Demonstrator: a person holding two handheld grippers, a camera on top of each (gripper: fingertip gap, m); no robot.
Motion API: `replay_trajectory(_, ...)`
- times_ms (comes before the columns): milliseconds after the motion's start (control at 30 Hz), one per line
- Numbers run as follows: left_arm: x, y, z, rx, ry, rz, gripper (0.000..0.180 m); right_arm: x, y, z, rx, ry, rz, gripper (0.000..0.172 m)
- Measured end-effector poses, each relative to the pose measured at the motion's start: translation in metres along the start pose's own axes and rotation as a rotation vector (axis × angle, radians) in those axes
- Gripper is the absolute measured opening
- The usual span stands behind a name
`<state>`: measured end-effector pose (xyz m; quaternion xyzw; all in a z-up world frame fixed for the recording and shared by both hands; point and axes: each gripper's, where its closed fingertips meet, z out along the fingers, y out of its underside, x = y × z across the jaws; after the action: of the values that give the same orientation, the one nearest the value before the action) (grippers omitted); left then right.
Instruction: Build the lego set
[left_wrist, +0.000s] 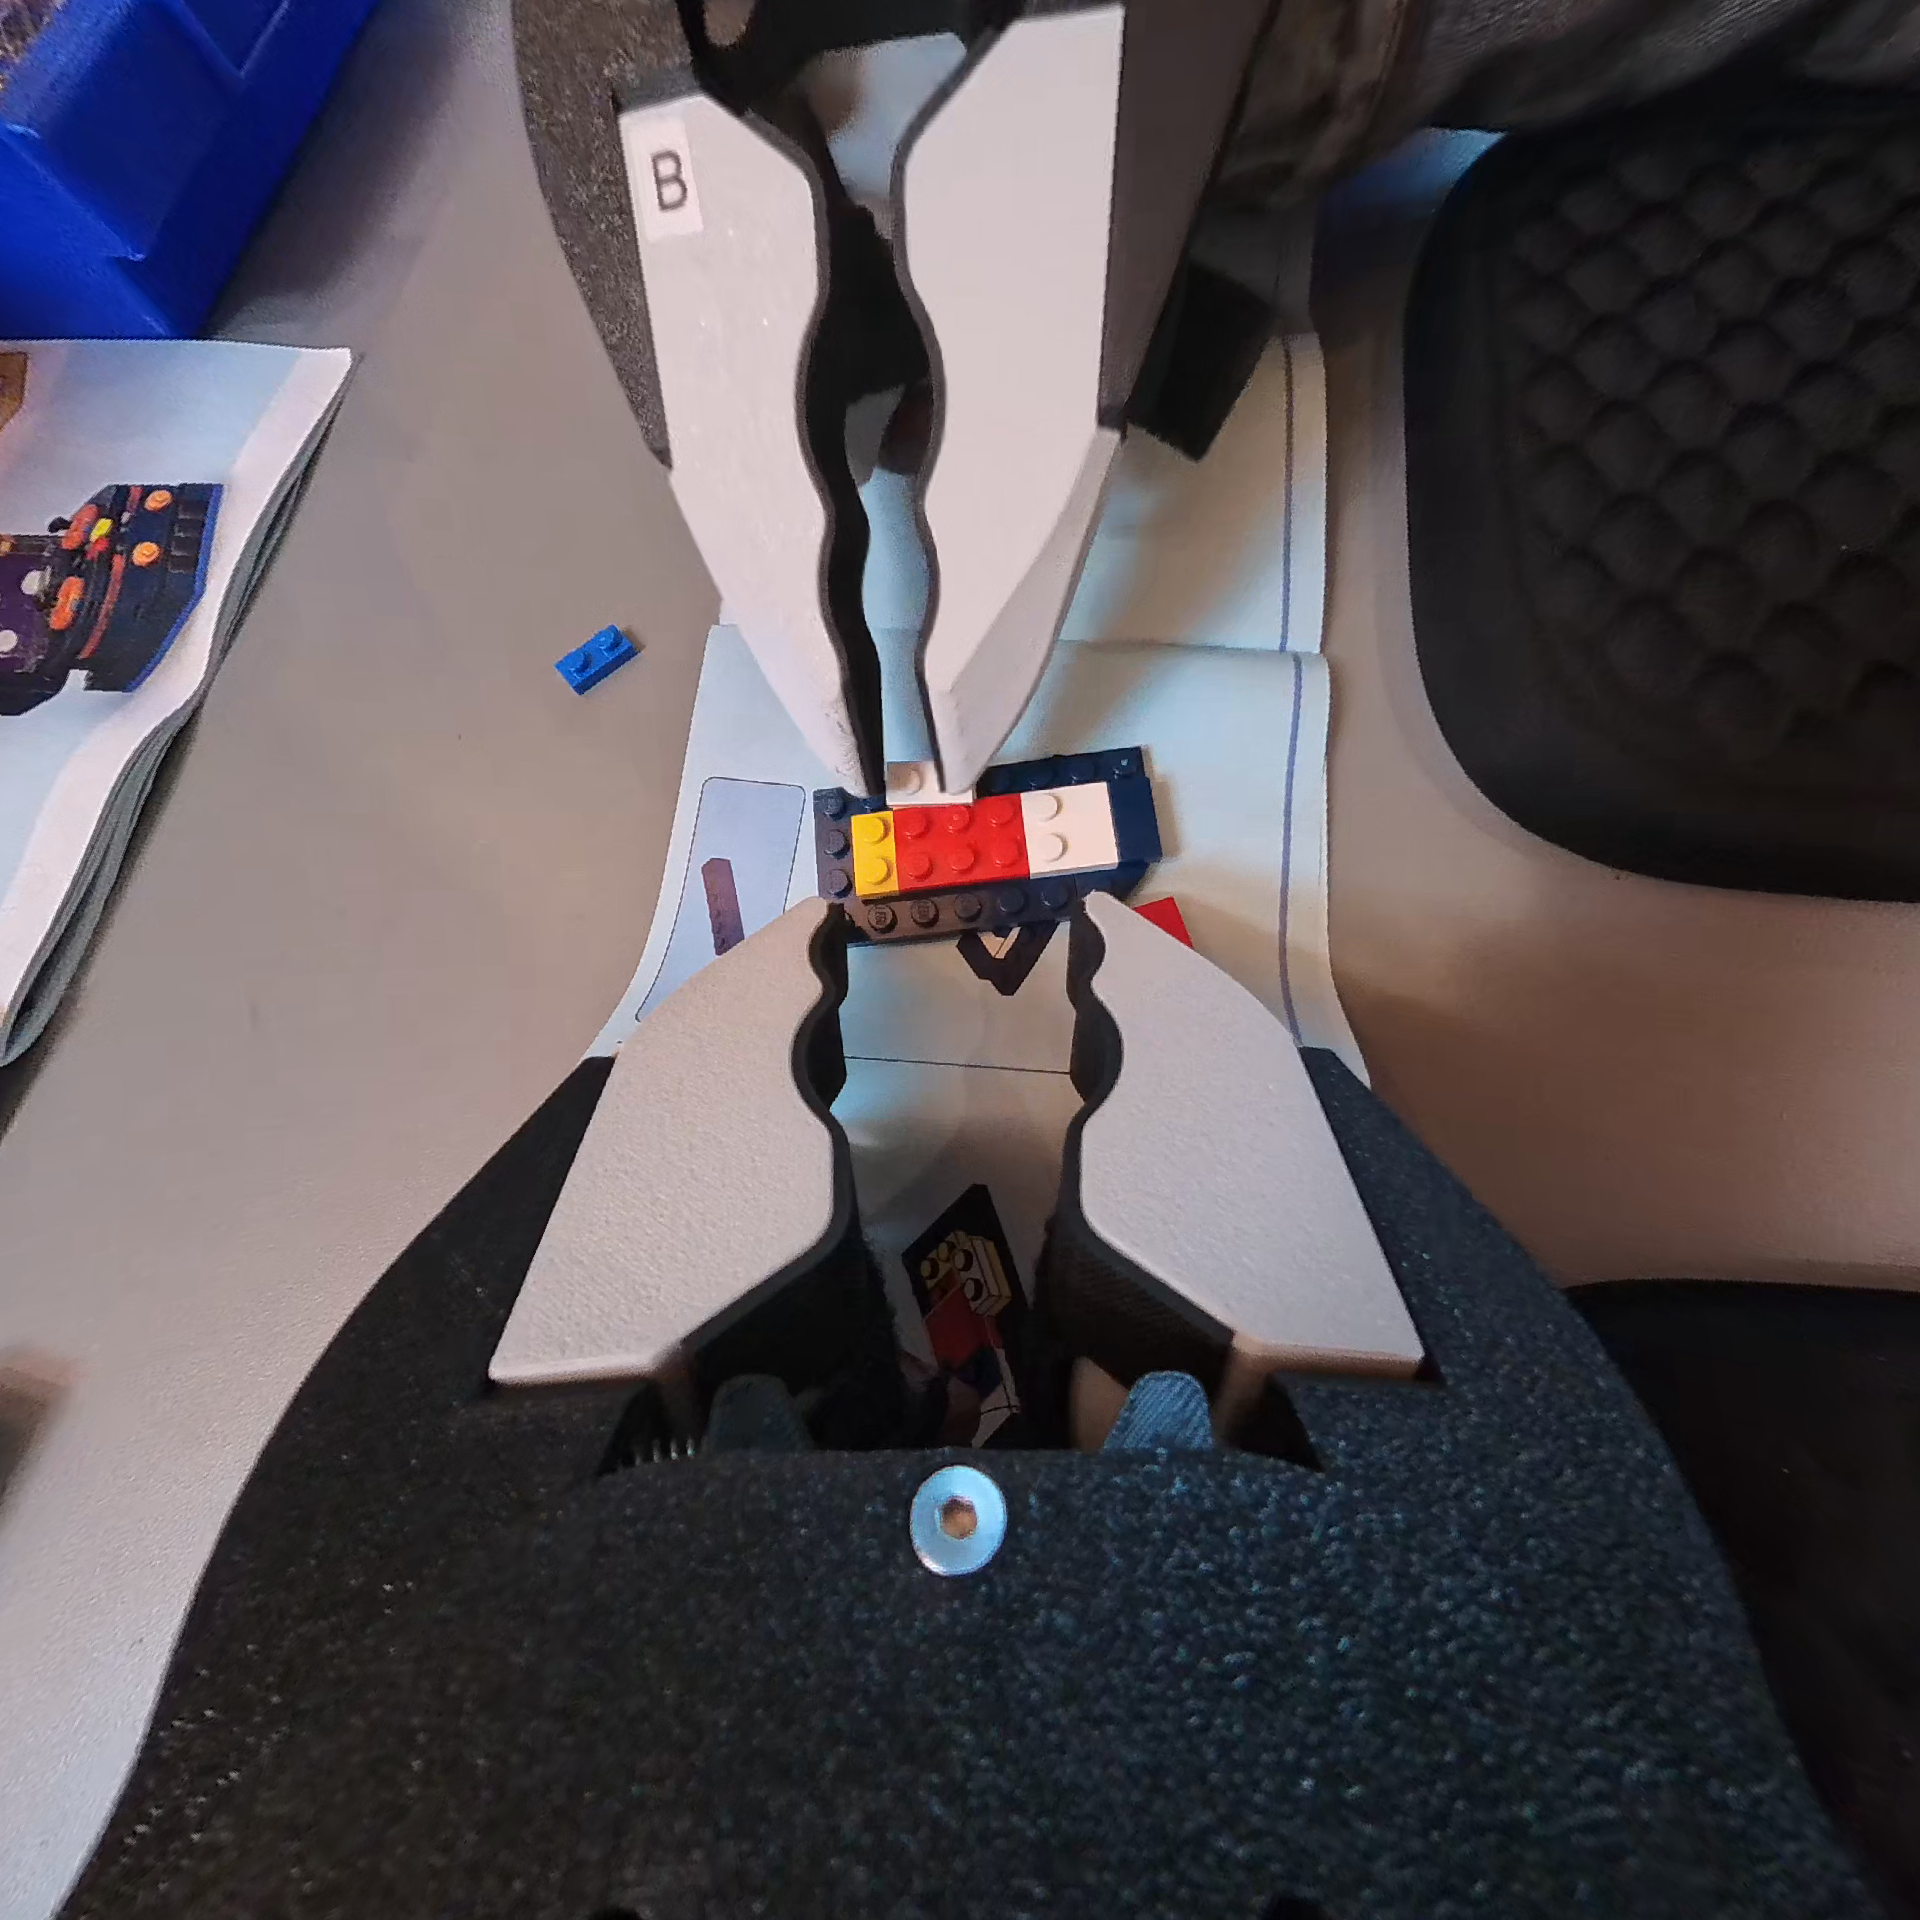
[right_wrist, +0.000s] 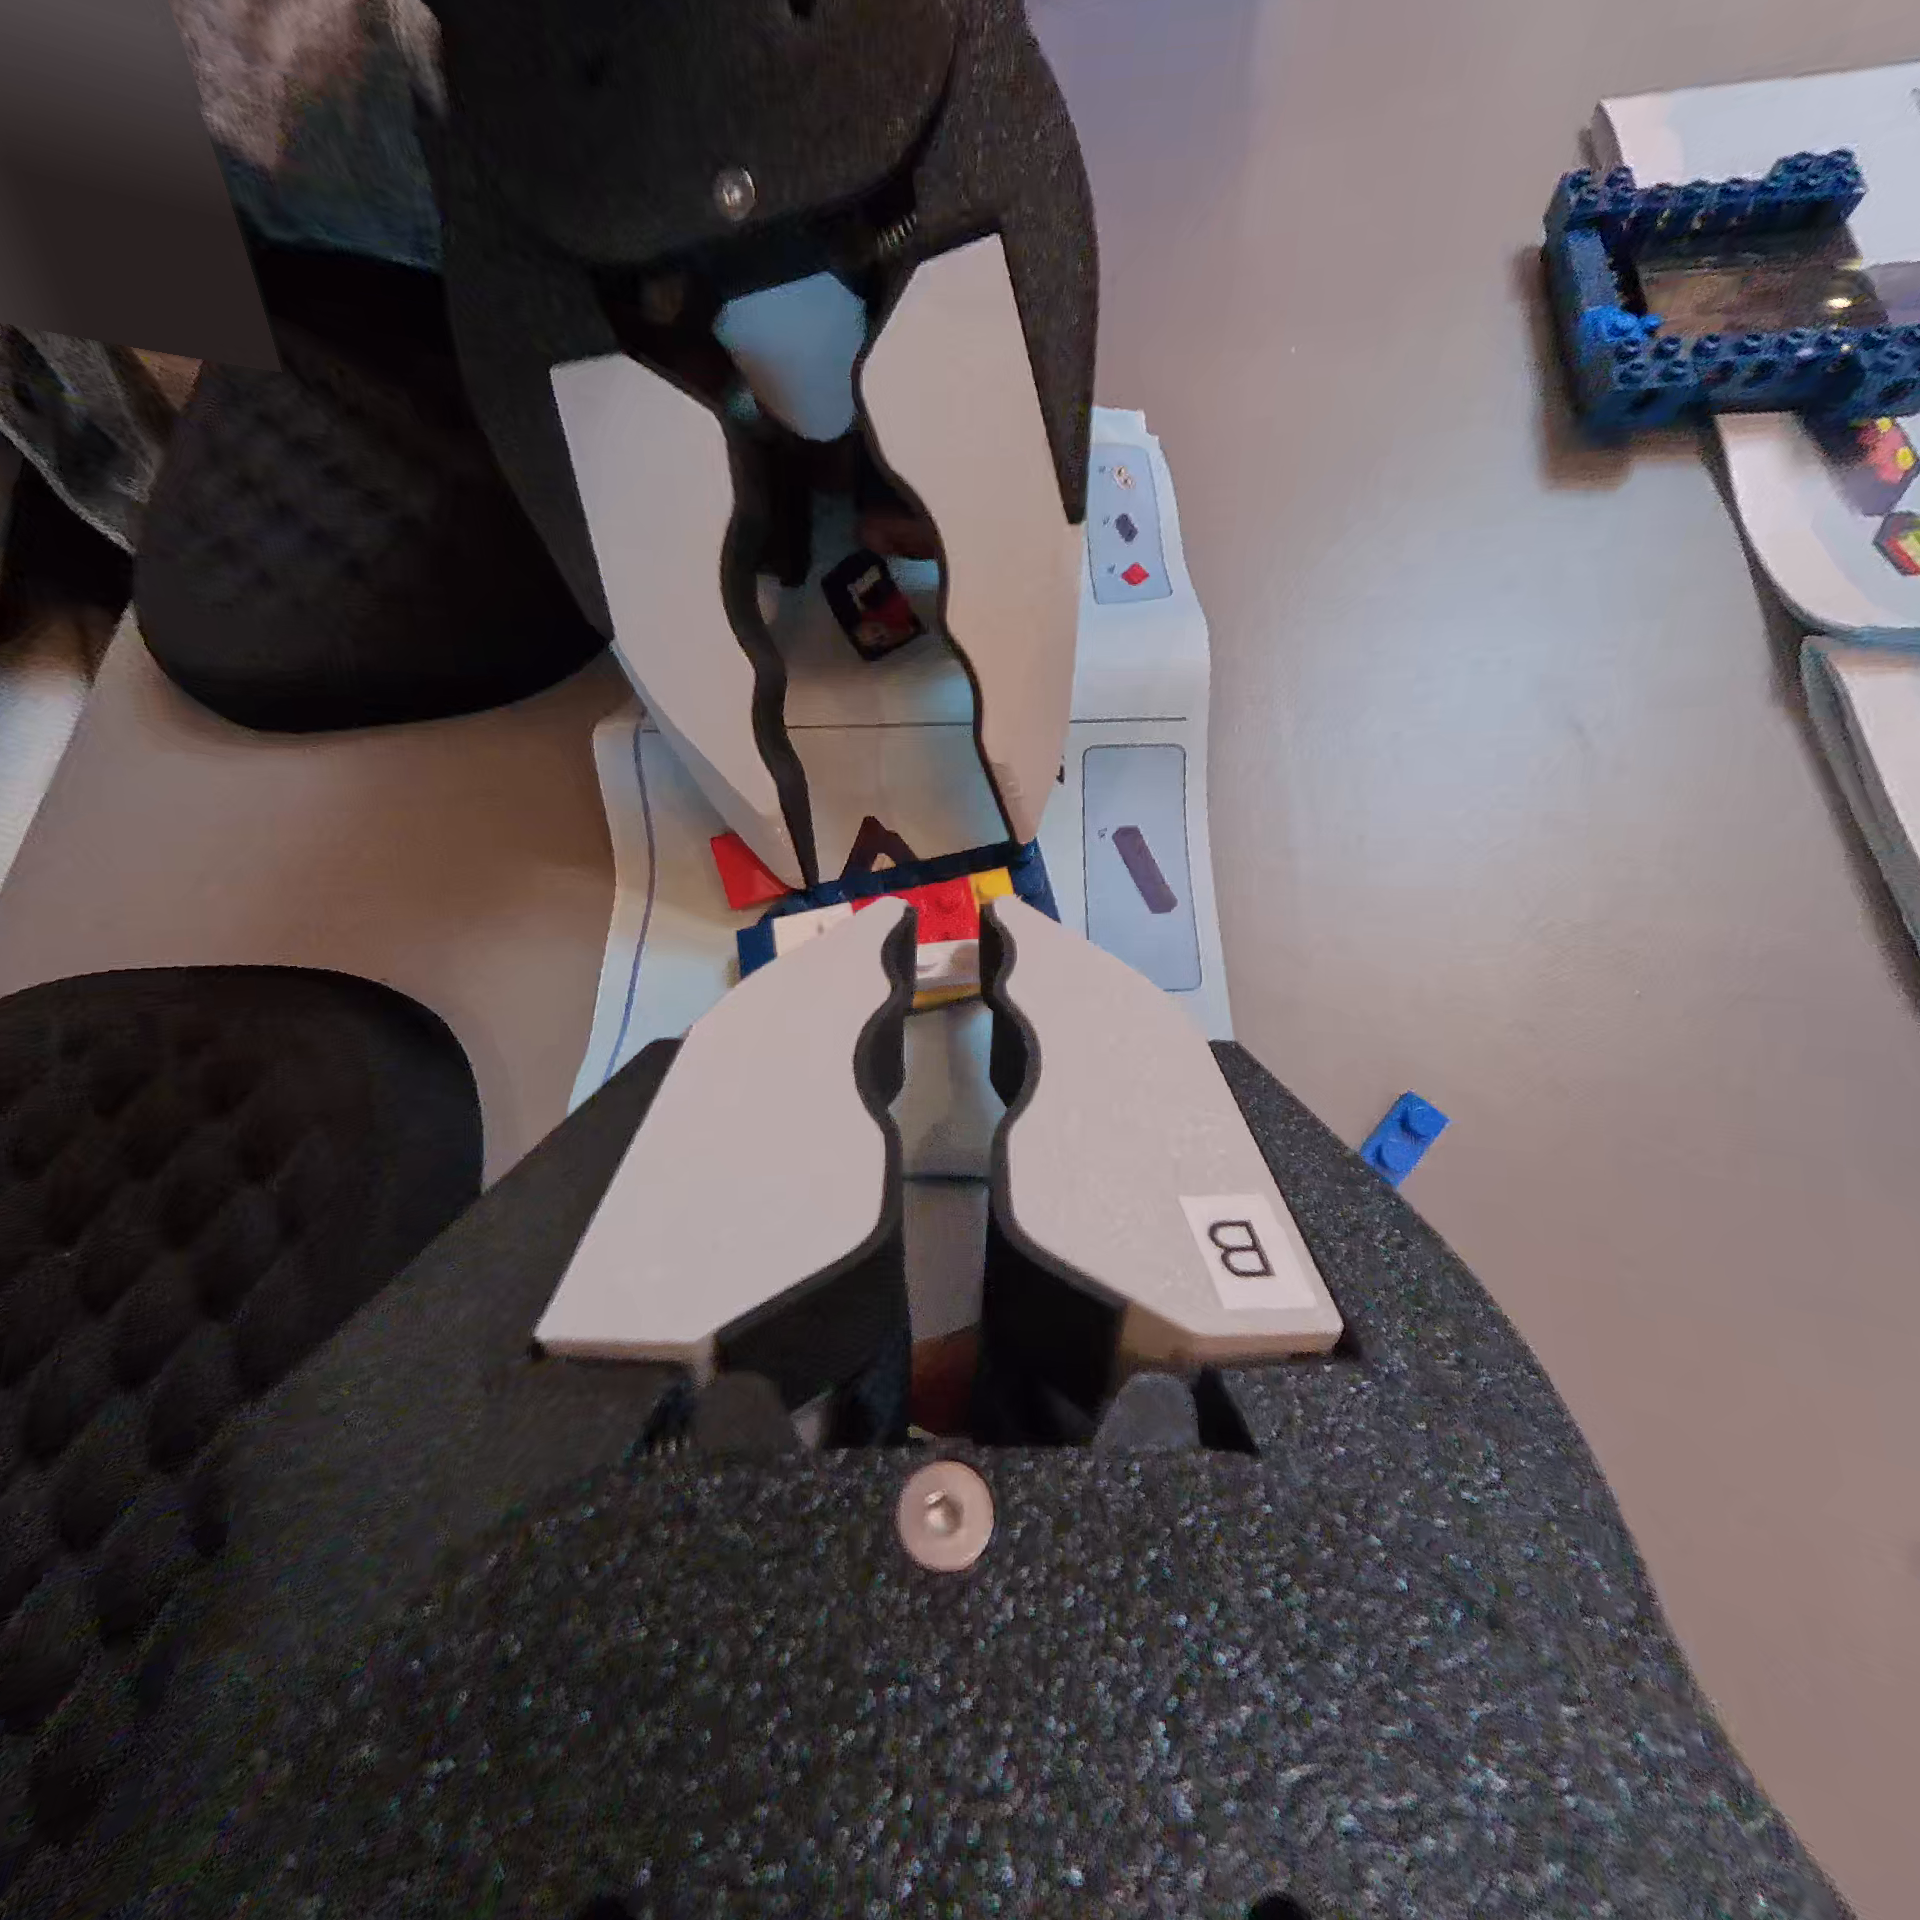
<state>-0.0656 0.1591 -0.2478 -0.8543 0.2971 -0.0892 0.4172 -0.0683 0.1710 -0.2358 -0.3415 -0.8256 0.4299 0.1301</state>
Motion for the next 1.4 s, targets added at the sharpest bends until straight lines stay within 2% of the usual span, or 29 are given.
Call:
replay_trajectory(533,0.000,0.000,0.000,0.000,-0.001,0.000,0.040,-0.001,0.007,0.001,-0.023,0.007,-0.026,0.016)
replay_trajectory(833,0.000,0.000,0.000,0.000,-0.001,0.001,0.040,-0.002,0.002,-0.007,0.029,0.017,0.020,0.022)
replay_trajectory(967,0.001,-0.001,-0.001,0.008,0.009,0.002,0.048,-0.008,0.004,-0.009,0.012,0.007,0.067,0.037)
replay_trajectory(1167,0.002,-0.002,-0.002,0.020,0.032,-0.019,0.054,-0.016,0.016,-0.006,-0.109,0.036,-0.013,0.086)
replay_trajectory(1400,-0.003,-0.002,-0.006,0.033,0.010,-0.039,0.053,-0.011,0.015,0.008,-0.197,-0.063,-0.099,0.082)
